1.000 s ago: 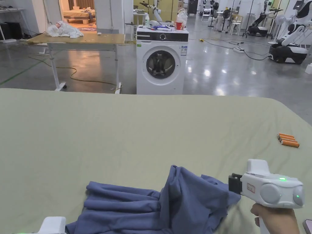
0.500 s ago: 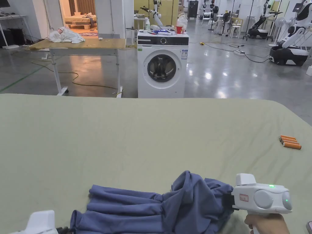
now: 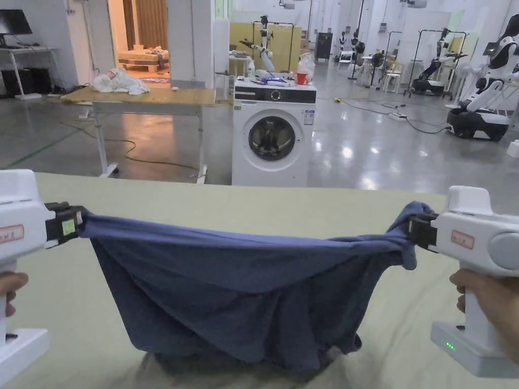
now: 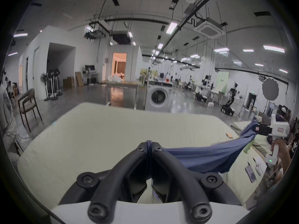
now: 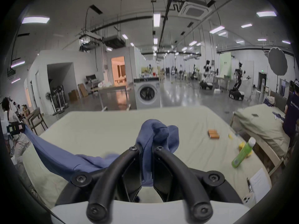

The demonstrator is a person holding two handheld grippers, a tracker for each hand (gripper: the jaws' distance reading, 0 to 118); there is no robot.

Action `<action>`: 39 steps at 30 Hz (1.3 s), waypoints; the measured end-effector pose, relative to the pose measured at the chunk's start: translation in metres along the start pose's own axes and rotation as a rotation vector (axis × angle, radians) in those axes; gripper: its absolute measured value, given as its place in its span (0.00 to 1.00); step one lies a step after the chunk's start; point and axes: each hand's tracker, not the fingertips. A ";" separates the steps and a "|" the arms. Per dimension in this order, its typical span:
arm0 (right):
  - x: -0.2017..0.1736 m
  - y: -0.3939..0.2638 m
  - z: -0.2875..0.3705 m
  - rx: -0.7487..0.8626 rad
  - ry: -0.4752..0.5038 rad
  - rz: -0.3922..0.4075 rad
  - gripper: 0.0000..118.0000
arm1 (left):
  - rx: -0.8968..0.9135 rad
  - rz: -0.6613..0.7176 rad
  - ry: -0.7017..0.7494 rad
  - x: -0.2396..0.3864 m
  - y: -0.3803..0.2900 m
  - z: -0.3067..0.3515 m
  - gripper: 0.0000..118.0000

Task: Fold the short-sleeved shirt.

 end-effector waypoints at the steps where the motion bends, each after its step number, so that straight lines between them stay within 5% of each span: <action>1: -0.005 0.014 0.004 0.019 0.004 0.015 0.07 | 0.026 -0.008 -0.003 -0.003 0.013 -0.002 0.00; 11: -0.053 0.126 0.010 0.174 -0.083 0.092 0.07 | 0.134 -0.083 0.078 0.005 0.116 -0.023 0.00; 27: -0.068 0.248 -0.047 0.302 -0.178 0.208 0.07 | 0.200 -0.149 0.114 0.015 0.227 -0.067 0.00; 39: -0.051 0.155 -0.048 0.235 -0.185 0.275 0.07 | 0.115 -0.123 0.077 0.018 0.148 -0.089 0.00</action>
